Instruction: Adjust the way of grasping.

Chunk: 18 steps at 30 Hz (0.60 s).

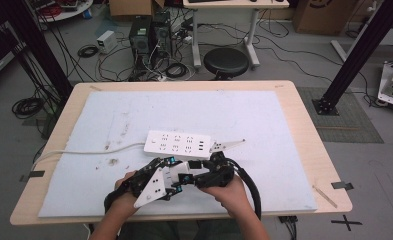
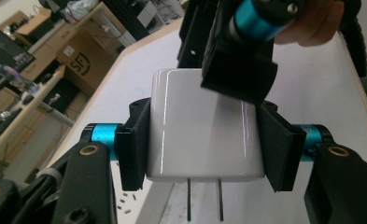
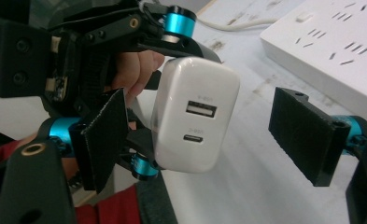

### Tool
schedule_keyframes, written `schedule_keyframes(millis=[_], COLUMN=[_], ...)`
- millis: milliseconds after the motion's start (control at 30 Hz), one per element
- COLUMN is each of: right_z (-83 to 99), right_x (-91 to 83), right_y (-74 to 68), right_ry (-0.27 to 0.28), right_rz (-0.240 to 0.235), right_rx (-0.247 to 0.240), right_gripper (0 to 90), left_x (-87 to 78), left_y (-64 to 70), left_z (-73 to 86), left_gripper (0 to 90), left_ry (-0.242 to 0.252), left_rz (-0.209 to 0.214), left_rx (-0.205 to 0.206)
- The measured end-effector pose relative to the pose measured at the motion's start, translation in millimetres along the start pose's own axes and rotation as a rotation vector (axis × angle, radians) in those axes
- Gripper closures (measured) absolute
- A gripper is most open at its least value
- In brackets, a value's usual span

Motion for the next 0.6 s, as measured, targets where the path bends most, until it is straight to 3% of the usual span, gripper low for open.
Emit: schedule_keyframes(millis=[233, 333, 600], right_z=[-1.3, -1.4, -0.3], right_x=[1.6, 1.7, 2.0], right_y=[1.1, 1.0, 0.0], right_ry=[0.028, 0.042, 0.037], right_rz=[-0.049, -0.071, -0.102], right_rx=[0.045, 0.060, 0.052], right_gripper=[27.5, 36.0, 50.9], left_x=[1.4, 2.5, 4.1], left_y=[0.3, 0.7, 1.3], left_z=[-5.9, -8.2, -9.0], left_gripper=[42.5, 42.5, 42.5], left_ry=[0.017, 0.024, 0.019], left_rz=[-0.017, -0.014, -0.017], left_rx=[0.014, 0.011, 0.028])
Point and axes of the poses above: each handheld gripper's, and its own axes: x roughly forward along the jaws, z roughly out of its underside, y roughly to its right, the point moved 6 cm from there along x, roughly forward along the jaws, and after that the axes turned 3 degrees about y, right-handed, at the moved point
